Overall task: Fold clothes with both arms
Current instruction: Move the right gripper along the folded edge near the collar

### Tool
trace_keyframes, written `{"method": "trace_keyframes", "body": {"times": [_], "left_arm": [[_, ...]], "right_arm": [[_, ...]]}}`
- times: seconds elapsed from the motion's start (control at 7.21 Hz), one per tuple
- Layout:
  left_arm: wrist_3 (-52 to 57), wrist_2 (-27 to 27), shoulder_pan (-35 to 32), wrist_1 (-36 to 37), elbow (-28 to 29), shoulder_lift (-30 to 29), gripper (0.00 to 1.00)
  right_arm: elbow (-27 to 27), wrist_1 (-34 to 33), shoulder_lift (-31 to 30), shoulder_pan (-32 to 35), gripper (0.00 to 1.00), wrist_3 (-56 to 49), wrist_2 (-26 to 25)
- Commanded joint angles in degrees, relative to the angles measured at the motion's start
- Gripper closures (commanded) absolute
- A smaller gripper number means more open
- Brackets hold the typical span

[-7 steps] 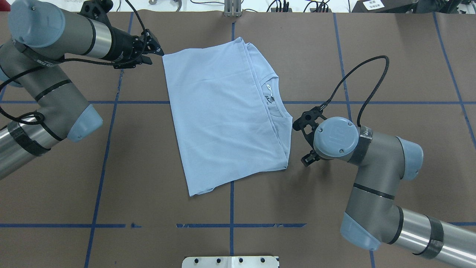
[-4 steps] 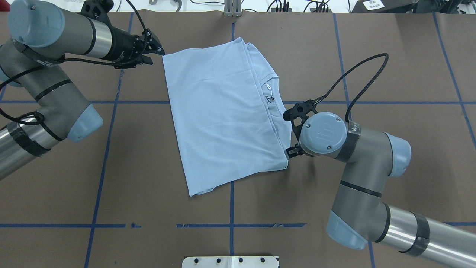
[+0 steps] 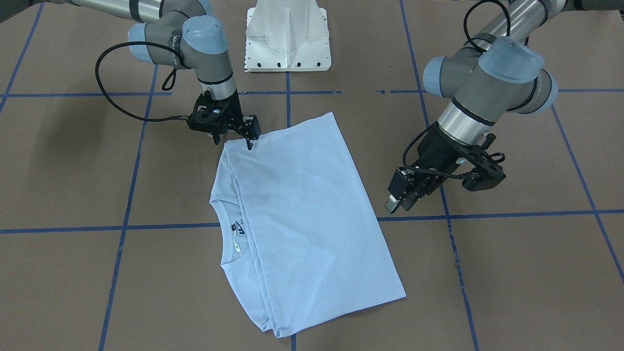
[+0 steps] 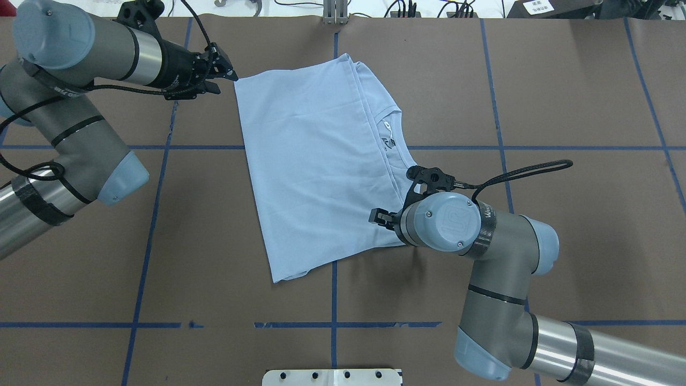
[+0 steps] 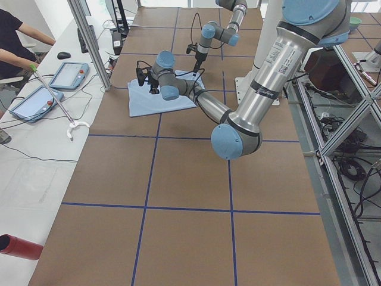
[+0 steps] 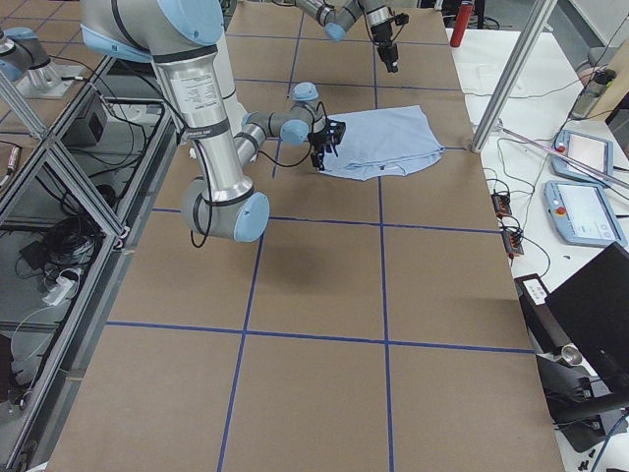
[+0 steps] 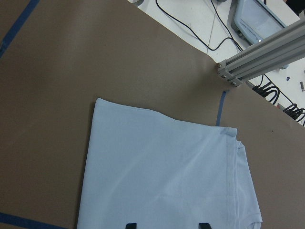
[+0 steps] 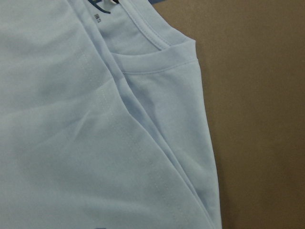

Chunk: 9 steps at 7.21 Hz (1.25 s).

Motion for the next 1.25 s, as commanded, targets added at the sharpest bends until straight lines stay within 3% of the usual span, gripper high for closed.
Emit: {"method": "trace_keyframes", "body": {"times": [0.0,0.28,0.42,1.11], "left_arm": [[0.0,0.01,0.0,0.0,-0.04,-0.03,0.47],[0.0,0.01,0.0,0.09,-0.04,-0.03,0.47],[0.0,0.01,0.09,0.09,-0.04,-0.03,0.47],[-0.17,0.01,0.18,0.09,-0.21,-0.03,0.46]], "right_arm": [[-0.7,2.3,-1.86,-0.17,0.15,5.61,0.27],[-0.61,2.3,-1.61,-0.17,0.49,6.59,0.27],[-0.43,2.3,-1.61,0.01,0.99,6.5,0.45],[1.32,2.04,-1.96,0.1,1.0,6.59,0.45]]}}
